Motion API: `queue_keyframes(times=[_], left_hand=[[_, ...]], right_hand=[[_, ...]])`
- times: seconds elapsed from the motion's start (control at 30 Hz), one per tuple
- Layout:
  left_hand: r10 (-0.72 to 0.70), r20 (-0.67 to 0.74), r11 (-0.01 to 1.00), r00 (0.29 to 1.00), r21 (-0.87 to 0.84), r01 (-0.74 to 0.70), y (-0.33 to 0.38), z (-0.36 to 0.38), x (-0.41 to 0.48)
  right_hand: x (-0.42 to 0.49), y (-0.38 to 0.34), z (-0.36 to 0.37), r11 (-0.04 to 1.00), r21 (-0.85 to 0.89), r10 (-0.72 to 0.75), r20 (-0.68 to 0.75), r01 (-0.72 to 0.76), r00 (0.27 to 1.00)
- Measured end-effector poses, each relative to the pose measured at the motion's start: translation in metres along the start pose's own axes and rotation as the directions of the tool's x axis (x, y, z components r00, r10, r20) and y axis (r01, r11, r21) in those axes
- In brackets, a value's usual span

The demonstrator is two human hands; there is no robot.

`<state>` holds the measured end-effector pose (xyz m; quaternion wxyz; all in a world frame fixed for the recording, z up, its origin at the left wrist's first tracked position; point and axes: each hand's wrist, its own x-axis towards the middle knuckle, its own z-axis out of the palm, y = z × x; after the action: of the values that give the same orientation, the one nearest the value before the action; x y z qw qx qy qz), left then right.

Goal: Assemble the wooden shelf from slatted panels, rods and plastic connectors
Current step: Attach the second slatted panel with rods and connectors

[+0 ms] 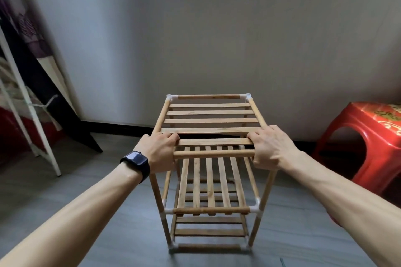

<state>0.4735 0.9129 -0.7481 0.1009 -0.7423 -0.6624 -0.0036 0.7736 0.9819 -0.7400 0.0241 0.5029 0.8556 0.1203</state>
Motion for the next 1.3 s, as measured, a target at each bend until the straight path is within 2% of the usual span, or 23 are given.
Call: queue_keyframes(times=[0.2,0.33,0.67,0.87,0.9,0.97,1.0,1.03,1.07,1.1,1.13,1.17,1.23,1.3], left_hand=[[-0.005,-0.045,1.000,0.999,-0.011,0.005,-0.001,0.005,0.010],[-0.003,-0.039,1.000,0.999,-0.015,0.003,-0.006,0.011,0.012],[-0.022,0.021,1.000,1.000,0.005,0.022,-0.001,0.003,0.012],[-0.072,-0.009,0.997,0.997,0.036,0.072,0.000,0.007,0.022],[-0.063,-0.063,0.998,0.996,0.011,0.064,-0.002,0.009,0.021],[-0.021,-0.315,0.997,0.949,-0.072,-0.002,-0.007,0.019,0.015],[-0.064,-0.448,0.988,0.892,-0.153,-0.006,-0.009,0.027,0.009],[-0.175,-0.545,0.954,0.820,-0.299,0.005,-0.010,0.037,0.001],[-0.331,-0.541,0.878,0.773,-0.476,0.043,-0.008,0.044,-0.007],[-0.487,-0.462,0.755,0.741,-0.649,0.092,-0.005,0.047,-0.014],[-0.578,-0.335,0.622,0.744,-0.771,0.136,-0.003,0.047,-0.019],[-0.583,-0.246,0.544,0.774,-0.826,0.147,-0.003,0.048,-0.019],[-0.503,-0.235,0.559,0.831,-0.823,0.105,-0.006,0.042,-0.014],[-0.462,-0.264,0.601,0.847,-0.796,0.080,-0.009,0.032,-0.007]], right_hand=[[0.000,0.001,0.004,0.997,0.074,0.020,-0.078,-0.014,0.997],[0.001,0.001,0.006,0.995,0.098,0.012,-0.044,-0.008,0.999],[0.009,0.005,0.013,0.990,0.138,0.045,-0.076,-0.034,0.996],[0.014,0.001,0.009,0.982,0.177,0.073,-0.081,-0.058,0.994],[0.015,0.001,0.008,0.980,0.190,0.071,-0.082,-0.055,0.994],[0.013,0.003,0.008,0.973,0.228,0.066,-0.074,-0.047,0.995],[0.011,0.005,0.009,0.969,0.242,0.061,-0.075,-0.041,0.995],[0.010,0.008,0.010,0.966,0.255,0.058,-0.077,-0.037,0.995],[0.008,0.011,0.011,0.962,0.269,0.059,-0.080,-0.035,0.995],[0.007,0.014,0.011,0.956,0.290,0.062,-0.092,-0.033,0.994],[0.006,0.017,0.012,0.949,0.314,0.066,-0.102,-0.031,0.993],[0.005,0.019,0.011,0.940,0.339,0.069,-0.101,-0.031,0.992],[0.003,0.024,0.009,0.918,0.394,0.074,-0.071,-0.041,0.995],[0.001,0.030,0.010,0.887,0.458,0.093,-0.044,-0.062,0.995]])
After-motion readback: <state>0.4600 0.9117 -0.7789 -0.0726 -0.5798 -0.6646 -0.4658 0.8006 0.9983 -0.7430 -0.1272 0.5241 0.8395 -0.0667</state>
